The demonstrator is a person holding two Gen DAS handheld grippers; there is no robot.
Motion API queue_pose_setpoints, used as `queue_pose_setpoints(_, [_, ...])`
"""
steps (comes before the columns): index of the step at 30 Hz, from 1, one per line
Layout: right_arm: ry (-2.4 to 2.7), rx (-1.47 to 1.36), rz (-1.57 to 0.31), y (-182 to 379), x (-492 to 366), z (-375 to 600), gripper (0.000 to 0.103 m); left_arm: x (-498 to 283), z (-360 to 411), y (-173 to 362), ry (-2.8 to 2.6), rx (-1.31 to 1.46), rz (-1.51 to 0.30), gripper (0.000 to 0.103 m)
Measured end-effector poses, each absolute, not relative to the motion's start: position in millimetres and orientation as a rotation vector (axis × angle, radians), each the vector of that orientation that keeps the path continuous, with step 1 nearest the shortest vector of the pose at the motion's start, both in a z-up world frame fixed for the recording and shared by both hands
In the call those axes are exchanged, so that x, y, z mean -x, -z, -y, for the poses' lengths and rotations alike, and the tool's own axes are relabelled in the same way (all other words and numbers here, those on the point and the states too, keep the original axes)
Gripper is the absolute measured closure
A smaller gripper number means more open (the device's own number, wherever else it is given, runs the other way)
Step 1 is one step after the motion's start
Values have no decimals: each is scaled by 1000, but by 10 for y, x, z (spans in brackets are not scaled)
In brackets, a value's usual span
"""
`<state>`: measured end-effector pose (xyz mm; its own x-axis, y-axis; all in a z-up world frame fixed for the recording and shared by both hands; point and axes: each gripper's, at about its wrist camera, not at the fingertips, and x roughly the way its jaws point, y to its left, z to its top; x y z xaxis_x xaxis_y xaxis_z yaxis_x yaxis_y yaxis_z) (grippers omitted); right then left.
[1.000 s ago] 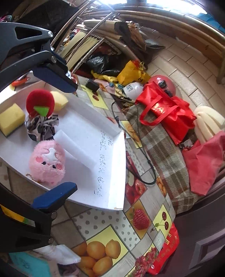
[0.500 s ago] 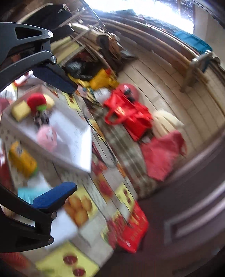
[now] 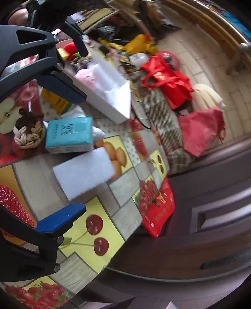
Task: Organize soft objects
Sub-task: 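Grasp the yellow snack bar with the left gripper while the right grasps the teal tissue pack, then carry the snack bar and tissue pack over the white tray with both grippers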
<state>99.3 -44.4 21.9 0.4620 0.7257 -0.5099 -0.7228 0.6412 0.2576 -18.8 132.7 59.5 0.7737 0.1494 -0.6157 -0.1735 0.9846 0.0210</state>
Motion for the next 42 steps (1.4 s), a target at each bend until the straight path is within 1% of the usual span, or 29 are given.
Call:
queue_pose_setpoints(1, [-904, 14, -638, -198, -976, 431, 11, 165, -1293, -569, -178, 18, -672, 11])
queue_pose_setpoints(2, [-913, 35, -646, -174, -957, 372, 14, 148, -1263, -539, -181, 0, -681, 15])
queue_pose_setpoints(3, [-919, 63, -650, -150, -933, 313, 19, 129, -1257, -506, -182, -9, -692, 24])
queue_pose_setpoints(4, [-917, 105, -654, -116, -911, 223, 25, 108, -1256, -468, -181, -7, -706, 27])
queue_pose_setpoints(7, [-898, 173, -674, -16, -898, 71, 33, 86, -1291, -387, -178, 14, -725, 27])
queue_pose_setpoints(12, [-855, 221, -668, 52, -909, -53, 34, 30, -1327, -310, -169, 35, -739, 27])
queue_pose_setpoints(13, [-856, 226, -670, 56, -900, -75, 36, 14, -1322, -294, -166, 32, -741, 27])
queue_pose_setpoints(14, [-859, 234, -679, 81, -903, -88, 41, 4, -1304, -277, -161, 25, -741, 27])
queue_pose_setpoints(15, [-861, 239, -684, 95, -928, -111, 49, -6, -1283, -257, -158, 14, -745, 32])
queue_pose_setpoints(16, [-871, 237, -681, 112, -918, -93, 50, -14, -1273, -242, -156, 6, -753, 54])
queue_pose_setpoints(17, [-873, 235, -674, 113, -909, -79, 51, -25, -1283, -221, -152, 10, -764, 67])
queue_pose_setpoints(18, [-878, 228, -669, 106, -901, -63, 51, -30, -1311, -200, -150, 28, -772, 77])
queue_pose_setpoints(21, [-887, 185, -645, 34, -870, 23, 52, 5, -1368, -239, -161, 53, -747, 78])
queue_pose_setpoints(28, [-908, 71, -537, -253, -721, 256, 52, 220, -1370, -594, -204, 59, -602, 78])
queue_pose_setpoints(42, [-950, 2, -408, -637, -463, 431, 52, 526, -1299, -1064, -267, 55, -418, 78])
